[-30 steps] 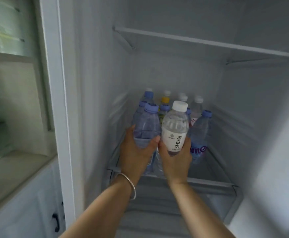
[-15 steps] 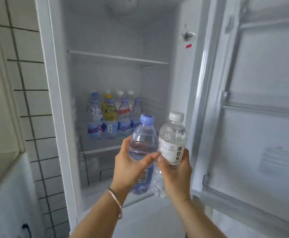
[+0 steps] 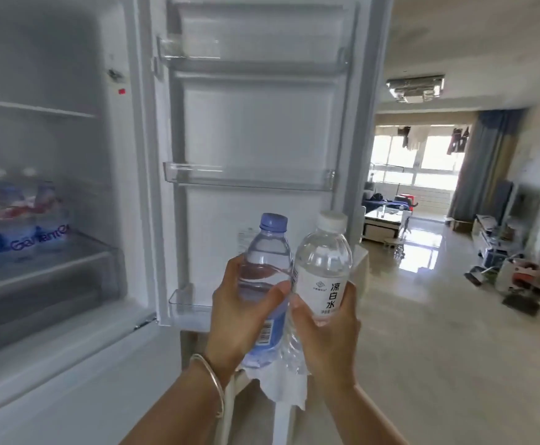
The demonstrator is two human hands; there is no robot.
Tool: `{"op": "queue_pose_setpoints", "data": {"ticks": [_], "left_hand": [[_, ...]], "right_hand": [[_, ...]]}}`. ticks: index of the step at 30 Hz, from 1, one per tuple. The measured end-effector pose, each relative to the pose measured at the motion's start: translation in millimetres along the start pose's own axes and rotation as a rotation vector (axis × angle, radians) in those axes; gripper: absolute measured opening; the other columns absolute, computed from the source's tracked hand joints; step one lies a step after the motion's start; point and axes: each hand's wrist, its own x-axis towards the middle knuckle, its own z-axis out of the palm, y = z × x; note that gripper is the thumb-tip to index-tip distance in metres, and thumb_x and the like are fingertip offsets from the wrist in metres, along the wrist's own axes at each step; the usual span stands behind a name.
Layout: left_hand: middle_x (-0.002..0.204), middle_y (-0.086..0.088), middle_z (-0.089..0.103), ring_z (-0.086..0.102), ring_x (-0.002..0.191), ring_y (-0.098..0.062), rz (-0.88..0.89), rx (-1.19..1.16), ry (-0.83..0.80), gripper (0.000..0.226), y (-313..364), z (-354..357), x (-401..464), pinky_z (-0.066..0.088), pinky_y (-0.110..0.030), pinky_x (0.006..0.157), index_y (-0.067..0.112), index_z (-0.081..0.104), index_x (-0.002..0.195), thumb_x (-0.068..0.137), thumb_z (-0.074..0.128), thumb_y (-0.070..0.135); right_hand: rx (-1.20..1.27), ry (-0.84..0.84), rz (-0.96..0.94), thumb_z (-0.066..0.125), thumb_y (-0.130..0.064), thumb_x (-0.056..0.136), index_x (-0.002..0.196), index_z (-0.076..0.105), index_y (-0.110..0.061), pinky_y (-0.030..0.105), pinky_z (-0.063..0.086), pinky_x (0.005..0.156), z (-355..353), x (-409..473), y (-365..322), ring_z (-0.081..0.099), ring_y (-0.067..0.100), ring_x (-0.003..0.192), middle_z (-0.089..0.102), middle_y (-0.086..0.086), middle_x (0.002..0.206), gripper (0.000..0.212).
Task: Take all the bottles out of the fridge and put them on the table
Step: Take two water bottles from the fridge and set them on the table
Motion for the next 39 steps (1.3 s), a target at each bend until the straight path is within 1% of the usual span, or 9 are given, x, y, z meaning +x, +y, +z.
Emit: {"op": "queue_pose_setpoints", "data": {"ticks": [3,8,11,14,17,23,26,30,39], "left_hand": [[0.095,0.016,0.067,0.064,0.082,0.005,-0.014,-0.032,-0.054,0.044,7,82,-24,0.047,-0.003,0.068,0.029,0.056,0.105,0.069,0.081,0.031],[0.087,0.019,0.064,0.063,0.075,0.007,-0.039,-0.067,-0.125,0.042,17,213,-51,0.045,-0.005,0.063,0.034,0.056,0.094,0.062,0.08,0.047],[0.088,0.018,0.065,0.06,0.075,0.015,-0.054,-0.064,-0.133,0.049,16,276,-58,0.044,-0.001,0.064,0.029,0.058,0.097,0.057,0.074,0.053],[0.09,0.01,0.07,0.066,0.077,0.005,-0.104,-0.07,-0.161,0.05,4,324,-55,0.048,-0.01,0.069,0.021,0.061,0.103,0.063,0.082,0.043],[0.094,0.006,0.07,0.067,0.079,-0.004,-0.15,-0.064,-0.166,0.045,-12,364,-42,0.048,-0.016,0.07,0.02,0.06,0.106,0.068,0.081,0.033],[0.1,0.0,0.069,0.067,0.087,-0.013,-0.193,-0.03,-0.16,0.045,-70,432,20,0.051,-0.027,0.08,0.02,0.058,0.109,0.071,0.078,0.033],[0.106,-0.002,0.069,0.067,0.092,-0.019,-0.224,-0.031,-0.139,0.049,-108,465,76,0.053,-0.036,0.089,0.018,0.057,0.113,0.071,0.078,0.035],[0.094,0.005,0.071,0.069,0.084,-0.012,-0.254,-0.024,-0.096,0.048,-142,488,138,0.055,-0.033,0.083,0.023,0.06,0.104,0.065,0.081,0.041],[0.09,0.012,0.07,0.068,0.079,-0.005,-0.269,0.106,0.132,0.05,-228,504,283,0.053,-0.028,0.074,0.029,0.06,0.1,0.061,0.08,0.052]], "right_hand": [[-0.067,0.063,0.014,0.07,-0.046,0.048,0.106,0.05,-0.022,0.009,0.048,0.053,-82,18,8,0.063,-0.009,0.07,0.061,-0.02,0.082,0.065],[-0.193,0.129,0.049,0.082,-0.02,0.064,0.104,0.044,-0.027,0.017,0.048,0.06,-205,60,24,0.058,-0.004,0.076,0.056,-0.021,0.085,0.056],[-0.243,0.177,0.072,0.081,-0.02,0.065,0.104,0.044,-0.027,0.025,0.051,0.063,-258,87,40,0.062,0.008,0.075,0.058,-0.014,0.086,0.054],[-0.278,0.194,0.108,0.081,-0.024,0.066,0.103,0.043,-0.026,0.034,0.054,0.068,-292,112,63,0.064,0.021,0.079,0.06,-0.005,0.091,0.052],[-0.299,0.195,0.134,0.08,-0.027,0.067,0.103,0.043,-0.026,0.029,0.052,0.064,-311,141,93,0.063,0.02,0.078,0.06,-0.005,0.092,0.052],[-0.299,0.19,0.18,0.079,-0.03,0.069,0.104,0.042,-0.027,0.024,0.051,0.064,-312,216,168,0.062,0.017,0.077,0.06,-0.006,0.094,0.051],[-0.314,0.156,0.198,0.078,-0.032,0.07,0.104,0.04,-0.029,0.02,0.048,0.062,-296,276,212,0.059,0.013,0.076,0.055,-0.018,0.087,0.051],[-0.282,0.129,0.209,0.079,-0.04,0.067,0.104,0.048,-0.022,0.02,0.045,0.056,-271,335,248,0.063,0.015,0.074,0.064,-0.006,0.089,0.052],[-0.151,-0.03,0.254,0.077,-0.04,0.067,0.104,0.05,-0.026,0.03,0.051,0.066,-169,466,360,0.066,0.015,0.08,0.064,-0.013,0.084,0.048]]}}
